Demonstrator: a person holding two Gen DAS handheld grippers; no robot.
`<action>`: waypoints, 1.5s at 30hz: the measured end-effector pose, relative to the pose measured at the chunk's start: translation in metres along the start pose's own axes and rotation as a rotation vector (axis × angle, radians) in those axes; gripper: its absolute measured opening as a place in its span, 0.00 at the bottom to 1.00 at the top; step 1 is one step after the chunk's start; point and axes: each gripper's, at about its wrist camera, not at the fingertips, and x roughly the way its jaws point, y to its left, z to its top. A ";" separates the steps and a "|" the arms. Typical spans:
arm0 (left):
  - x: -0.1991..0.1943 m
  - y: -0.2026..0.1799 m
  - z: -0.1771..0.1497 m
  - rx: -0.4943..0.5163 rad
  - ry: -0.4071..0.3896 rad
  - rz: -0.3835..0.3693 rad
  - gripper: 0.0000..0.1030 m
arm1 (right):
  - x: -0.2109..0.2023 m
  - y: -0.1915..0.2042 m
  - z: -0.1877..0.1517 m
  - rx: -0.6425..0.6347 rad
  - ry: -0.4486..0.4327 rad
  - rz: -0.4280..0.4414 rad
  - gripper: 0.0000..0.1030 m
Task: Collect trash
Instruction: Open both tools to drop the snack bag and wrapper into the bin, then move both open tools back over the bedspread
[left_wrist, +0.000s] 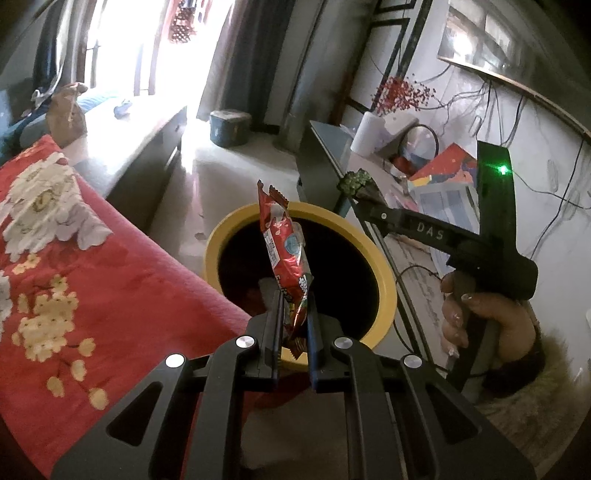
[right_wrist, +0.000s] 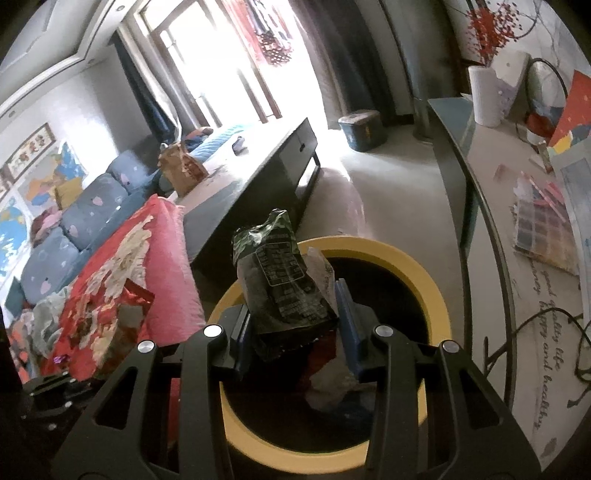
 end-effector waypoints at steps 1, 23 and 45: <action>0.005 -0.001 0.000 0.003 0.007 -0.002 0.10 | 0.001 -0.003 -0.001 0.004 0.002 -0.004 0.32; 0.072 -0.012 0.007 0.031 0.129 0.002 0.10 | 0.021 -0.029 -0.009 0.052 0.060 -0.036 0.33; 0.026 0.020 0.011 -0.077 -0.036 0.115 0.93 | 0.009 -0.017 -0.006 0.036 0.026 -0.032 0.65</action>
